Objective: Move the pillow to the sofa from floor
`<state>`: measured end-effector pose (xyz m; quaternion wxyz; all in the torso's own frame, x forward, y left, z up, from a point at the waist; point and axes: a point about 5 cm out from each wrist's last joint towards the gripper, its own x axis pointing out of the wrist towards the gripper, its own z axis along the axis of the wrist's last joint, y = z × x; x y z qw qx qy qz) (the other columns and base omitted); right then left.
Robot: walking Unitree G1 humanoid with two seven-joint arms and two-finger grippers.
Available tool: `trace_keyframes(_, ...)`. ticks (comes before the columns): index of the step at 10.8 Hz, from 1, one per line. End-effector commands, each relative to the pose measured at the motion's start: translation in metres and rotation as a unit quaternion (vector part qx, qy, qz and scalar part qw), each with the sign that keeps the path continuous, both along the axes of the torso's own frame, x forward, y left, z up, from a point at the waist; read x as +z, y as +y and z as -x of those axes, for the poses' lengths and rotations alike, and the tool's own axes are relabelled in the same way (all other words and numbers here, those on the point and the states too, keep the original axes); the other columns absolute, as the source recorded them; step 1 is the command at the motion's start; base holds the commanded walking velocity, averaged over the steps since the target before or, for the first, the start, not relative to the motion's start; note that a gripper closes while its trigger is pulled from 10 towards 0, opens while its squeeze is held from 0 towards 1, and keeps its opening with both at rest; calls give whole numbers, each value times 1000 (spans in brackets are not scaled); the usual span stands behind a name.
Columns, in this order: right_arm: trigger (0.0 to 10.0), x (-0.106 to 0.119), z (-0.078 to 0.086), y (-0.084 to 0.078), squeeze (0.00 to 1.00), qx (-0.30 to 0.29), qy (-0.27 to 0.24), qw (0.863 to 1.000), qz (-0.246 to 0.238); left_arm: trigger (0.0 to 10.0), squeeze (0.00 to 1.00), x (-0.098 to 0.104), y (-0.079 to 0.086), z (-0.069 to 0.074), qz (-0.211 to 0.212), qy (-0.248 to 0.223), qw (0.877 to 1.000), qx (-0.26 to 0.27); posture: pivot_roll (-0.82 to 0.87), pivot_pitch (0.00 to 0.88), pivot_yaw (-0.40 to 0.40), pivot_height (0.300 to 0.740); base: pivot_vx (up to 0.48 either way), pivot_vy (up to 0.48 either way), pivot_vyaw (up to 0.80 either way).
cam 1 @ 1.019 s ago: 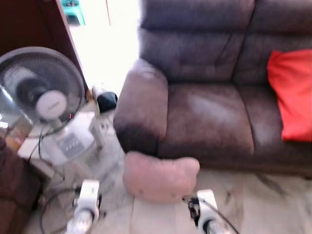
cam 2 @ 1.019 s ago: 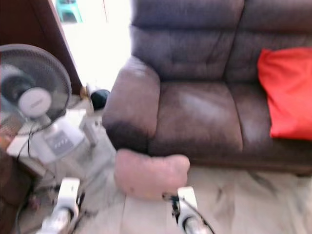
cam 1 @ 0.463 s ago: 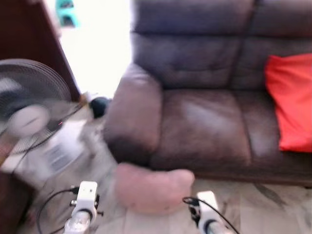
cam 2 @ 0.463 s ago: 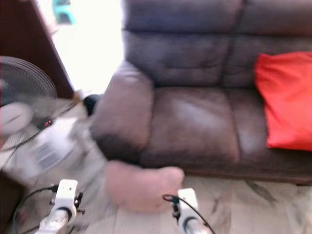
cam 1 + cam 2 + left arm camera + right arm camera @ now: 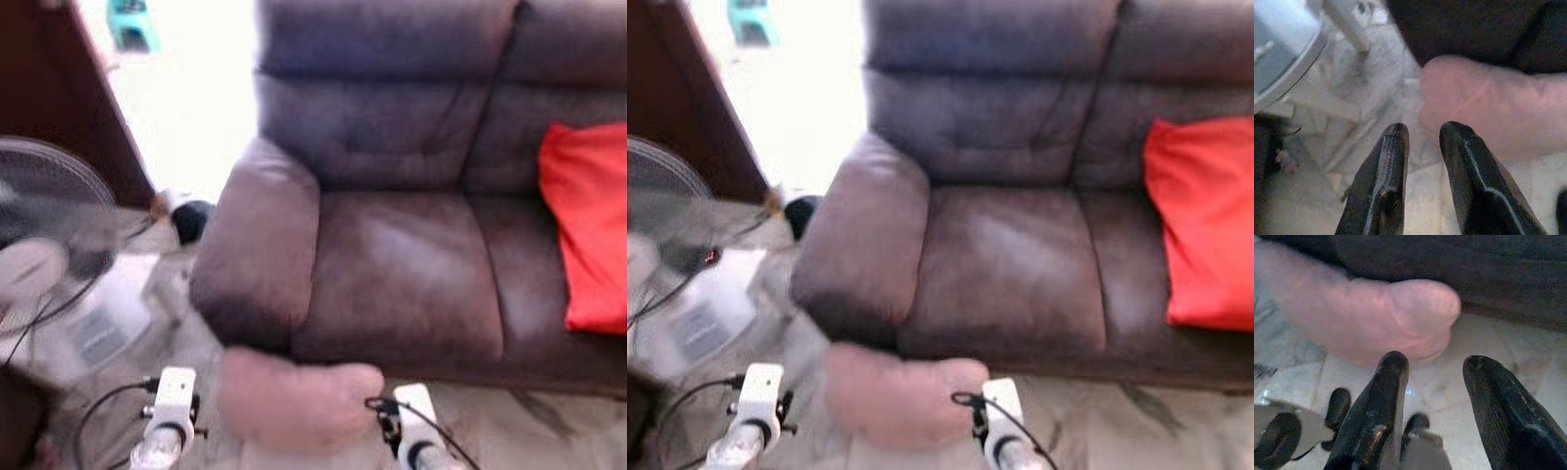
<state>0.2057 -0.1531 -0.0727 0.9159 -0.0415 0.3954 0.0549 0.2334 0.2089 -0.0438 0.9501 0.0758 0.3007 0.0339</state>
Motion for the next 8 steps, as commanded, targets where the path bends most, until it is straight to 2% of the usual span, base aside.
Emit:
trace_keyframes(1,10000,-4,7,-7,0,-9,13,1000,6,10000,0,-4,-7,4,10,9,1000,-3,167,165,0,740,281,0,0)
trace_keyframes(8,10000,-5,9,-7,0,-11,16,1000,1,10000,0,-7,-8,7,10,16,1000,-6,165,159,0,740,0,0,0)
